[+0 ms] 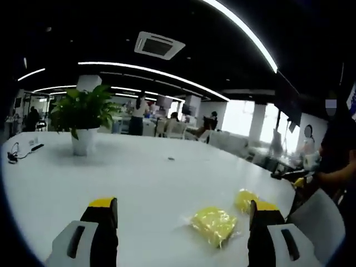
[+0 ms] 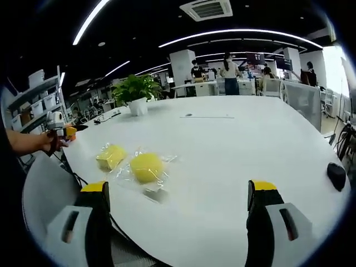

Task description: Compare the silicone blocks by pressing each to a similar depth, holding the contact briefly, and releasing to observe deformation and rebound differences across the visible hardness samples.

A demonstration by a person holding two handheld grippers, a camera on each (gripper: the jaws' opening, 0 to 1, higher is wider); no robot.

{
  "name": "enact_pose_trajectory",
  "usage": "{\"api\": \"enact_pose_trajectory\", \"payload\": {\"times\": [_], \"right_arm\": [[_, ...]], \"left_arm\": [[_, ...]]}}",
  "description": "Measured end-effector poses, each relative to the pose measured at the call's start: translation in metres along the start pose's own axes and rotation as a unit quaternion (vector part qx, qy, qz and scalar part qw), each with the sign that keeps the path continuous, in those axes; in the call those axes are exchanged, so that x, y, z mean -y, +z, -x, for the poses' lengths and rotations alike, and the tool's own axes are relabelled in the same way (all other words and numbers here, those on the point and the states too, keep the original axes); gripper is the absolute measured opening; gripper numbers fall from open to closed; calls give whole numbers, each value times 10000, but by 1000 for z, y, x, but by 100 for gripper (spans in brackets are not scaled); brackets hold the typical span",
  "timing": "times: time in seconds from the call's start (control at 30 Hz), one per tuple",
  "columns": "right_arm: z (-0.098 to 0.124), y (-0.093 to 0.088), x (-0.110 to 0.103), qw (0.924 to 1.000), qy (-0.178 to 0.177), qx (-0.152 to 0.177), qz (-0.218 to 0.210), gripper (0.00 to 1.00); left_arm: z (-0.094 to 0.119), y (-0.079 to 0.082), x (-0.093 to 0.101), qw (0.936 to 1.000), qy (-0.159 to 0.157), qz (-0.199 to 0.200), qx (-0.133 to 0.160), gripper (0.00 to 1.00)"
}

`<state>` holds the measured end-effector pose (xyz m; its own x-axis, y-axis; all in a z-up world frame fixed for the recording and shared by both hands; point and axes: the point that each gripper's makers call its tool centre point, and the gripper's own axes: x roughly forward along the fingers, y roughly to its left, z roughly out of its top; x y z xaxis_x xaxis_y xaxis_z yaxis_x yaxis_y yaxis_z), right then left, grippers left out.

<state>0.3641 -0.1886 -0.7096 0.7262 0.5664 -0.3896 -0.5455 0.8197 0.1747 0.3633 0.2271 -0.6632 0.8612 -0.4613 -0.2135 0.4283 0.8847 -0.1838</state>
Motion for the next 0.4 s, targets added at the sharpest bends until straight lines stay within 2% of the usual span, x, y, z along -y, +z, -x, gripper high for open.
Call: {"api": "enact_pose_trajectory", "payload": {"times": [0.07,0.27,0.4], "right_arm": [[0,0,0,10000,3,13,-17,97],[1,-5,-1,10000,13,-35,-55,97],[2,-5,-1,10000,16,-32,-56,97]], "left_arm": [[0,-2,4,9999,-91,-1,-57,100],[3,-10,-1,9993,-23,-276,-253,100],[8,-21,-8,9991,64,-133,-399,100]]}}
